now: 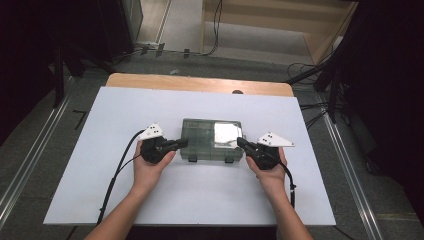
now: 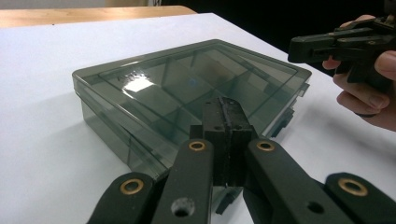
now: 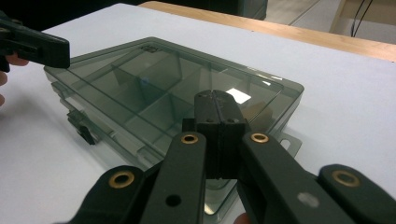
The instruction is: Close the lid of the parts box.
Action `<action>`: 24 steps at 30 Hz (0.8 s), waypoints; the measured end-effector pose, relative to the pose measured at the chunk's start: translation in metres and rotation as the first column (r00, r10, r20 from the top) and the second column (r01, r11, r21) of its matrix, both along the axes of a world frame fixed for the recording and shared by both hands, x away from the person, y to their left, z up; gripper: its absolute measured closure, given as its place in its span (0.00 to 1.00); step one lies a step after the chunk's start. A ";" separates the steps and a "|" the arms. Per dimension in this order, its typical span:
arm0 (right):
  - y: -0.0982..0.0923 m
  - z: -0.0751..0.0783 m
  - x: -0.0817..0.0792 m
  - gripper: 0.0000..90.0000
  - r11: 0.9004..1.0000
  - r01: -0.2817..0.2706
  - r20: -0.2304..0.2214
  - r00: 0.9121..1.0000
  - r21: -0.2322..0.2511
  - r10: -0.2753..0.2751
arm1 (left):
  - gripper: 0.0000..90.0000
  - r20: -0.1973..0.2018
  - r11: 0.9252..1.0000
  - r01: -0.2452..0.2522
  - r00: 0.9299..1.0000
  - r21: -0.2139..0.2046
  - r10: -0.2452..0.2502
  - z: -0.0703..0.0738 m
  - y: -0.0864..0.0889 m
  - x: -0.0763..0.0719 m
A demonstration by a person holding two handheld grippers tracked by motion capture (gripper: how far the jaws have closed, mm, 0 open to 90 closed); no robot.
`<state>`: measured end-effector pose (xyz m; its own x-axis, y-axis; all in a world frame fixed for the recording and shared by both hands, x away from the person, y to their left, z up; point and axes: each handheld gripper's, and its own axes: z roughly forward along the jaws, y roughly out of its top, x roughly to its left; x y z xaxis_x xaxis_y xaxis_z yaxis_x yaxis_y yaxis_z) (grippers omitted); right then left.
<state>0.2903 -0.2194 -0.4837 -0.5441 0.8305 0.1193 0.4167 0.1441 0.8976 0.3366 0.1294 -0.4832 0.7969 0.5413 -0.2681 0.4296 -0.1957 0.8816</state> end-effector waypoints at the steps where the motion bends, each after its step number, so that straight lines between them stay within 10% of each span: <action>1: 0.000 0.000 -0.001 0.98 1.000 0.000 -0.001 1.000 -0.002 0.000 | 1.00 0.000 1.000 -0.004 1.000 -0.002 0.004 -0.001 0.001 -0.001; 24: 0.004 -0.015 -0.011 0.98 1.000 -0.004 -0.027 1.000 -0.003 0.004 | 1.00 -0.013 1.000 -0.014 1.000 0.005 0.014 -0.012 0.006 -0.007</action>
<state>0.2790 -0.2152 -0.4984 -0.5439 0.8288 0.1314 0.4404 0.1485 0.8854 0.3294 0.1351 -0.4952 0.7858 0.5539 -0.2752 0.4433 -0.1943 0.8750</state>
